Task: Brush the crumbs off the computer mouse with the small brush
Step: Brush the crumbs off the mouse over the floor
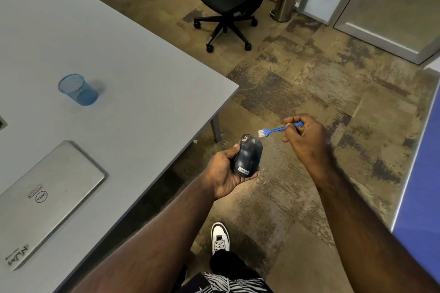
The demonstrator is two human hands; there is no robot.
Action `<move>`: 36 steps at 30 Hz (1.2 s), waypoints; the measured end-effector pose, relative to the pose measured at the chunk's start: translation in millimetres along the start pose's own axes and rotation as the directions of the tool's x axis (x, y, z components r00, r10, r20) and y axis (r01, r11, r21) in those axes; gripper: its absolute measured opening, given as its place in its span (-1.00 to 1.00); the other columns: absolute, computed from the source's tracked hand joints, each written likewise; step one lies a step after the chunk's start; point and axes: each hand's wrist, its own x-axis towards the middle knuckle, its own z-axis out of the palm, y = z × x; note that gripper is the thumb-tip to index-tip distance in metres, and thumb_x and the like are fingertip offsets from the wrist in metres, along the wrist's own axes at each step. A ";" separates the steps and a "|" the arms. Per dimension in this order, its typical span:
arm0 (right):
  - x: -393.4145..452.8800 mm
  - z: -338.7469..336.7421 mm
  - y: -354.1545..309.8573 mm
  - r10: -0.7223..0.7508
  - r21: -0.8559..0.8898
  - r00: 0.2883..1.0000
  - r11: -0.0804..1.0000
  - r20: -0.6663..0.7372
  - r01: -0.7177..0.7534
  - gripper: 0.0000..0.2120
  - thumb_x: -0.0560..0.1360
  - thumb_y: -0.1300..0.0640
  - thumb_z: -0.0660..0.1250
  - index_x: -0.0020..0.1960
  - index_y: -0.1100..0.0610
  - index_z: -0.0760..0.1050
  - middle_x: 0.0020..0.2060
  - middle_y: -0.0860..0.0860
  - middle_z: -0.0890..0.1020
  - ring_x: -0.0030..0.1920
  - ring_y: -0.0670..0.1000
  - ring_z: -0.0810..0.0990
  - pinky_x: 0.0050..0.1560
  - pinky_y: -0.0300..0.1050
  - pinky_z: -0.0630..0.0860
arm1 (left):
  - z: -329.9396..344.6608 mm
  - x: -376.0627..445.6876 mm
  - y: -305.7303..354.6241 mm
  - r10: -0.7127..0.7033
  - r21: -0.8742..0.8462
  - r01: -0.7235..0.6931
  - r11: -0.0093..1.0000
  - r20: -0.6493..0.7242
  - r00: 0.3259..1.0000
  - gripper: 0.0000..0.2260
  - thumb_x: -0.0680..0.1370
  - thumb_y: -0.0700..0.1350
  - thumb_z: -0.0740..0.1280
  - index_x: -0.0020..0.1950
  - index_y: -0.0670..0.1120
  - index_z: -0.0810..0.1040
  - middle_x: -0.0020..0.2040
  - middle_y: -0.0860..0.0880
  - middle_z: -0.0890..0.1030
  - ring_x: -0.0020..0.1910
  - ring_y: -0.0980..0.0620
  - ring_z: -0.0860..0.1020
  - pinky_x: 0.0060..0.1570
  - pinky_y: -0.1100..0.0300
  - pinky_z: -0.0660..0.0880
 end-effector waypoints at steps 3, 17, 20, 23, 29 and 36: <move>-3.1 -0.5 -2.3 -0.042 0.069 0.999 0.997 0.030 0.040 -0.92 0.43 0.00 0.30 -0.15 -0.18 0.55 -0.36 -0.20 0.69 -0.39 -0.24 0.67 -0.42 -0.44 0.49 | 0.1 0.6 0.3 0.016 0.021 -0.015 1.000 -0.001 1.000 -0.68 0.66 -0.01 0.03 0.20 -0.14 0.47 0.09 -0.24 0.53 -0.09 -0.17 0.55 -0.12 0.03 0.51; -0.6 -8.0 -9.9 -0.099 0.031 0.994 0.995 0.035 0.098 -0.84 0.49 0.11 0.34 -0.12 -0.16 0.55 -0.38 -0.14 0.68 -0.37 -0.25 0.66 -0.42 -0.43 0.47 | -0.7 0.1 0.8 0.008 0.022 -0.007 1.000 -0.021 1.000 -0.68 0.65 -0.01 0.05 0.25 -0.14 0.44 0.15 -0.26 0.50 -0.08 -0.17 0.55 -0.13 0.03 0.52; -7.2 -0.9 -14.3 -0.151 0.055 0.977 0.988 0.149 0.144 -0.87 0.47 0.09 0.35 -0.13 -0.16 0.55 -0.37 -0.22 0.69 -0.40 -0.26 0.65 -0.45 -0.47 0.43 | 1.0 1.2 2.0 0.006 0.033 -0.006 0.999 -0.023 1.000 -0.66 0.65 0.00 0.04 0.31 -0.14 0.42 0.16 -0.26 0.49 -0.07 -0.16 0.55 -0.15 0.05 0.54; -4.2 4.2 -11.8 -0.106 -0.085 0.985 0.989 0.132 0.118 -0.88 0.53 0.11 0.34 -0.08 -0.12 0.56 -0.42 -0.12 0.67 -0.40 -0.21 0.65 -0.48 -0.47 0.39 | 2.1 1.3 1.1 -0.007 0.039 0.007 0.999 -0.018 1.000 -0.65 0.65 -0.02 0.06 0.36 -0.13 0.38 0.14 -0.24 0.50 -0.05 -0.17 0.55 -0.14 0.03 0.55; 0.3 7.1 -13.6 -0.058 0.004 0.995 0.998 0.080 0.058 -0.89 0.48 0.09 0.33 -0.11 -0.12 0.56 -0.39 -0.14 0.69 -0.39 -0.23 0.67 -0.48 -0.44 0.44 | 2.4 1.1 0.2 -0.018 0.047 0.019 0.999 -0.010 1.000 -0.66 0.65 -0.02 0.06 0.36 -0.11 0.38 0.15 -0.23 0.52 -0.04 -0.16 0.56 -0.13 0.04 0.56; 3.4 5.9 -12.9 -0.020 -0.043 1.000 0.999 0.012 0.021 -0.86 0.53 0.13 0.32 -0.08 -0.10 0.57 -0.36 -0.11 0.68 -0.40 -0.20 0.66 -0.50 -0.46 0.42 | -0.2 2.0 0.0 -0.024 0.036 0.024 0.999 -0.002 1.000 -0.63 0.64 -0.03 0.09 0.41 -0.14 0.34 0.25 -0.27 0.47 0.00 -0.18 0.55 -0.17 0.04 0.60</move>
